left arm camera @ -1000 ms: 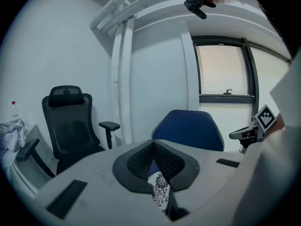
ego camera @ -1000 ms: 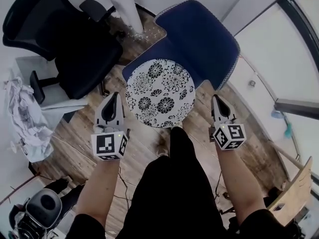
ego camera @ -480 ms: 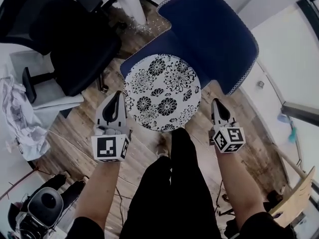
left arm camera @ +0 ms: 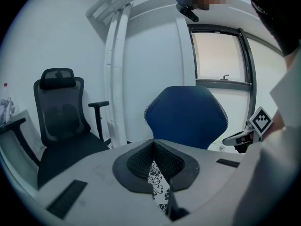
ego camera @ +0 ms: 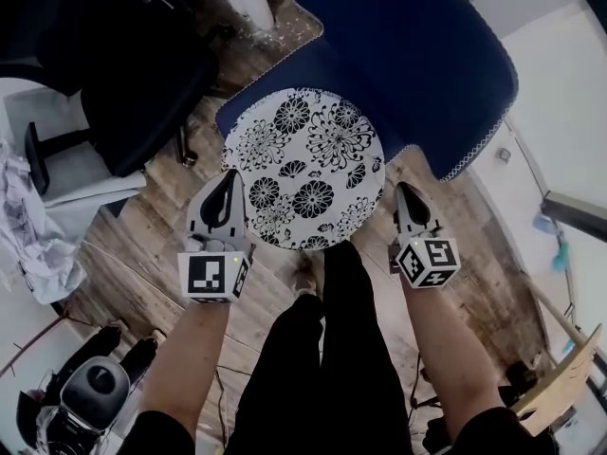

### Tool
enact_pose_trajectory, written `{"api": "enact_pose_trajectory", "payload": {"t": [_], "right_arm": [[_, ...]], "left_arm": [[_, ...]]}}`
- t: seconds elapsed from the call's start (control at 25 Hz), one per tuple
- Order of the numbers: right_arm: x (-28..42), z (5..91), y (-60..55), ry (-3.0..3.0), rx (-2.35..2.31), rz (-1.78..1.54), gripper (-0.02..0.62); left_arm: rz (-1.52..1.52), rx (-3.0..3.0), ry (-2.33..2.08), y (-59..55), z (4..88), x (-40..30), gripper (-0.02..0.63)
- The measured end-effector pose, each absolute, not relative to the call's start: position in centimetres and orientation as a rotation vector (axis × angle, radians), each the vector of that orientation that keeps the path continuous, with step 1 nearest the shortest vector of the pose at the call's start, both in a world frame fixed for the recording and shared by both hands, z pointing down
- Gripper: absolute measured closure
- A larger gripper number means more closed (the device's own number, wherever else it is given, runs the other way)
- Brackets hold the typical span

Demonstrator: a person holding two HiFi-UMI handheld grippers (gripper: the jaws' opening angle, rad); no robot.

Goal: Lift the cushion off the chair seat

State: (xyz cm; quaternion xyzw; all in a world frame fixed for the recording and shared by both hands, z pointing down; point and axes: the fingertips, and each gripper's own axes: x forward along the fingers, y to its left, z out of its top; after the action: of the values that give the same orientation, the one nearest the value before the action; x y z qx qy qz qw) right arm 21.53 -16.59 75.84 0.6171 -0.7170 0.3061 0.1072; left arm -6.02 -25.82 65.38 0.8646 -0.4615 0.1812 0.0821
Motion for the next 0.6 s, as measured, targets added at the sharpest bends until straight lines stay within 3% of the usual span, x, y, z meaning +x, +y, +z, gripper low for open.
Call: {"api": "enact_pose_trajectory", "payload": {"t": [0.52, 0.56, 0.6], "right_arm": [[20.8, 82.1, -16.6, -2.133, 1.726, 0.964, 0.580], [20.5, 82.7, -16.4, -2.145, 1.699, 0.995, 0.541], [20.3, 83.4, -16.2, -2.153, 1.674, 1.029, 0.437]], "left_arm": [[0.571, 2.584, -1.304, -26.2, 72.0, -3.4, 0.601], [0.576, 2.583, -1.296, -26.2, 72.2, -3.2, 0.601], [0.579, 2.583, -1.291, -26.3, 72.4, -2.9, 0.601]]}}
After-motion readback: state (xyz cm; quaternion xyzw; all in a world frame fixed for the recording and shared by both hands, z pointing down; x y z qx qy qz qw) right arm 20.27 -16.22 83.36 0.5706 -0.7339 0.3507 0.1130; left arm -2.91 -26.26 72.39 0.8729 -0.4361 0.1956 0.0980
